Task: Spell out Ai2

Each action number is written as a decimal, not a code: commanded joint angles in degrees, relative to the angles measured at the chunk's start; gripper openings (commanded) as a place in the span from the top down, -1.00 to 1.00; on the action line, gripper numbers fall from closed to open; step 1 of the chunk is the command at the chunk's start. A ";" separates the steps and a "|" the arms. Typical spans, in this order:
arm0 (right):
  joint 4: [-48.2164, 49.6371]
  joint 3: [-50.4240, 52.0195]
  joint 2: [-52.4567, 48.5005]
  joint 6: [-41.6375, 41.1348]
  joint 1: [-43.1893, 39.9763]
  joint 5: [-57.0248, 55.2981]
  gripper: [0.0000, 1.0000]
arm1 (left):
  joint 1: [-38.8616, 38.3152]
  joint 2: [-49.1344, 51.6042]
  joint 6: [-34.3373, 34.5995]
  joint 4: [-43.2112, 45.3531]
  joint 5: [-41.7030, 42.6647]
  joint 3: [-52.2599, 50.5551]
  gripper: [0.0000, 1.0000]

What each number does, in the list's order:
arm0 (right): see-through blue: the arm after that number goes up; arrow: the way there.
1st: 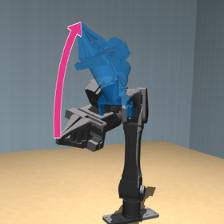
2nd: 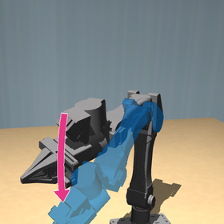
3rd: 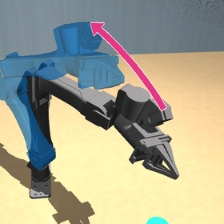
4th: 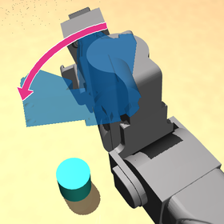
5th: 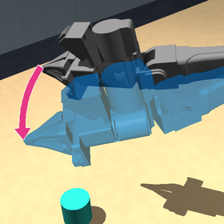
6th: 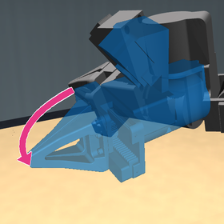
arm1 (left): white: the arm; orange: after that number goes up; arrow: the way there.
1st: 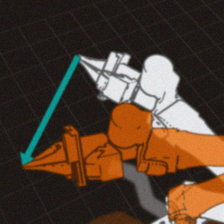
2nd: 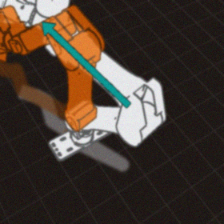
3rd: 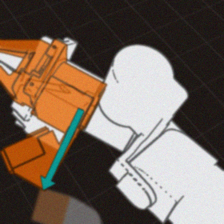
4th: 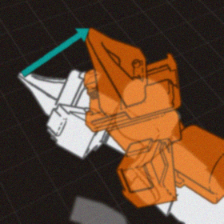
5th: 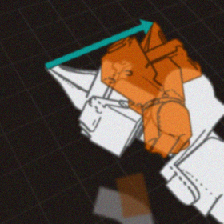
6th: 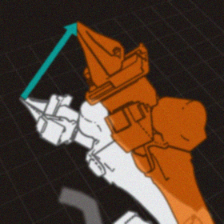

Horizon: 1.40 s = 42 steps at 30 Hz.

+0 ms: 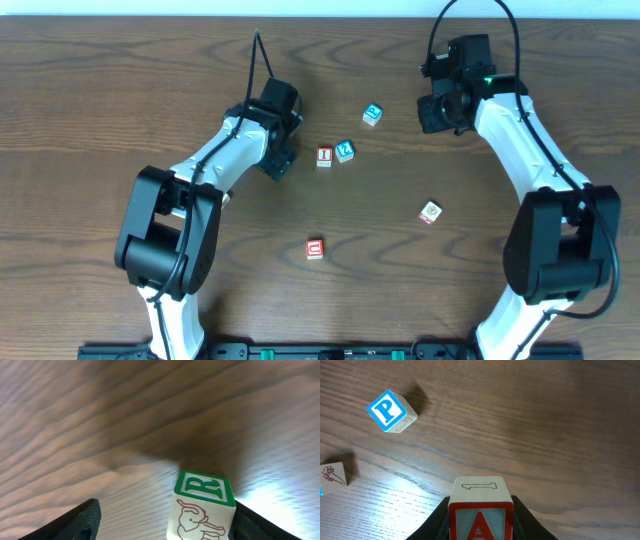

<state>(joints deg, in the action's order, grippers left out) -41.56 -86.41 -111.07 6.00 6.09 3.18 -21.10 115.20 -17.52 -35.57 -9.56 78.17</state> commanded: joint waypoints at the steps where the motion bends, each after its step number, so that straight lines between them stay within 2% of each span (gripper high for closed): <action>1: -0.07 -1.25 0.24 -1.05 0.68 0.09 0.74 | 0.92 0.63 2.73 -0.39 -7.76 -0.35 -0.59; 10: -0.02 -1.25 0.24 -1.05 2.36 0.07 0.73 | 9.14 0.48 11.61 -4.70 -9.01 -0.33 -0.64; 14: -0.33 -1.90 0.24 -1.14 3.76 0.37 0.74 | 13.11 -1.64 13.88 -6.54 -4.94 -0.07 -0.64; 21: -1.38 -7.96 1.03 -2.40 9.51 0.52 0.75 | 16.26 -12.28 13.92 -7.23 1.75 2.01 -0.77; 27: -2.10 -13.70 1.05 -5.35 16.06 3.30 0.75 | 16.35 -24.50 13.94 -7.17 1.75 2.27 -0.88; 34: -1.64 -14.05 1.03 -9.22 23.93 3.23 0.77 | 17.27 -35.26 16.09 -9.16 1.66 2.27 -0.91; 42: -2.23 -13.90 0.00 -17.57 31.56 1.84 0.74 | 25.68 -42.18 19.26 -14.38 4.04 2.27 -0.90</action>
<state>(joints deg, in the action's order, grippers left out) -43.51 -99.55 -111.00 -6.33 35.73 5.61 0.91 74.91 -0.16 -48.93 -7.46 79.53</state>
